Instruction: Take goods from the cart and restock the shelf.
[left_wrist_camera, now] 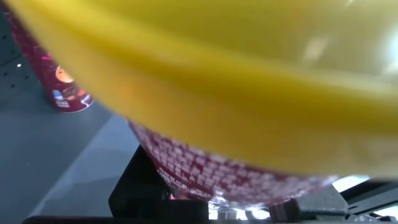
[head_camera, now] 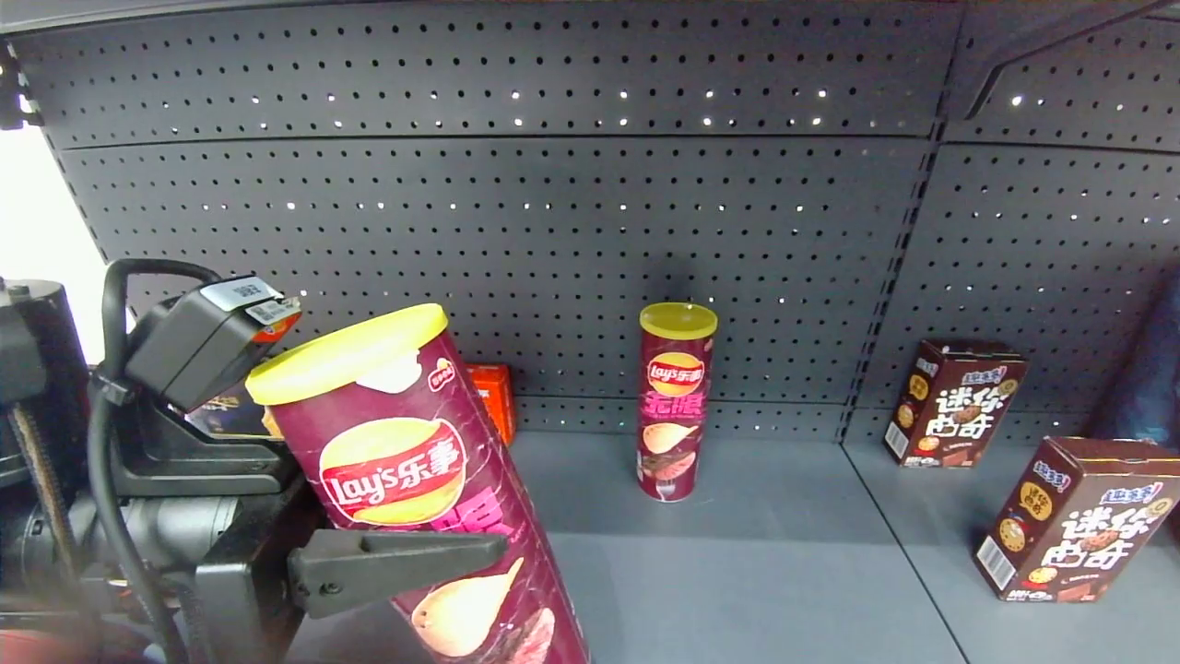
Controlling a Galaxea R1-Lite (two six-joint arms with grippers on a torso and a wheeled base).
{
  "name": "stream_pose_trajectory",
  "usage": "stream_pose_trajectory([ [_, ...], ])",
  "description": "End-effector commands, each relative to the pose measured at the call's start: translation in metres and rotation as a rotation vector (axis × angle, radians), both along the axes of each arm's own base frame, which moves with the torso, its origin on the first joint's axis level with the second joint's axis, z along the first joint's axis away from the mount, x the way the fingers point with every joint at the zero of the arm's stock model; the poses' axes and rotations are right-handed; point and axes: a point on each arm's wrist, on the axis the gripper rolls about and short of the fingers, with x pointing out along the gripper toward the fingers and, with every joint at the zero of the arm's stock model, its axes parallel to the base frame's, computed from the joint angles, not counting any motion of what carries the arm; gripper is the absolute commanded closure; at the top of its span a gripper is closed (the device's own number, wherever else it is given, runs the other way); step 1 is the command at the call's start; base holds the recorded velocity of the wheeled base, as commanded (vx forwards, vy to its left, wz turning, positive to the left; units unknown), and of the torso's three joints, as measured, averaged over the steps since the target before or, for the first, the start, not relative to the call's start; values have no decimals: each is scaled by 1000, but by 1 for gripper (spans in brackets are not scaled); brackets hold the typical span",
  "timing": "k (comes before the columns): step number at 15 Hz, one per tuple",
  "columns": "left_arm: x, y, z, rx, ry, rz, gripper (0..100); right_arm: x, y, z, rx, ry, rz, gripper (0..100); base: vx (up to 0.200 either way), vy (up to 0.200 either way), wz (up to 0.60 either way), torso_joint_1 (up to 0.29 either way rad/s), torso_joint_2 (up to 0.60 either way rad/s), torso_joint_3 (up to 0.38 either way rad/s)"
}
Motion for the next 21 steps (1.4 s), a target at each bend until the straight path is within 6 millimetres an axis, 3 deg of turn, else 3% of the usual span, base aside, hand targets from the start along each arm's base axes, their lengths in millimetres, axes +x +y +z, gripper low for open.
stream_pose_trajectory([
  [1,0,0,1,0,-5,-2,100,2,-1,1,34,23,-27,0,0,0,0,0,0,0],
  [6,-7,2,2,-3,-13,-5,100,0,-1,1,51,1,-49,0,0,0,0,0,0,0],
  [7,-13,6,4,-4,-13,5,100,-2,-2,11,29,-53,-109,0,0,0,0,0,0,0],
  [8,-18,9,4,5,8,9,100,-11,-2,82,-35,-184,-116,0,0,0,0,0,0,0],
  [9,-23,11,4,14,28,11,100,9,-1,125,-51,-136,-61,0,0,0,0,0,0,0],
  [10,-25,12,1,23,43,9,100,7,1,147,-114,-174,47,0,0,0,0,0,0,0],
  [11,-27,11,-2,28,50,2,100,10,2,148,-215,-141,118,0,0,0,0,0,0,0],
  [13,-27,12,-4,37,29,-1,100,10,4,160,-242,-106,249,0,0,0,0,0,0,0],
  [15,-26,11,-5,39,28,0,100,26,9,167,-259,-51,509,0,0,0,0,0,0,0],
  [21,-23,11,-1,34,17,8,100,106,40,171,-259,213,773,0,0,0,0,0,0,0],
])
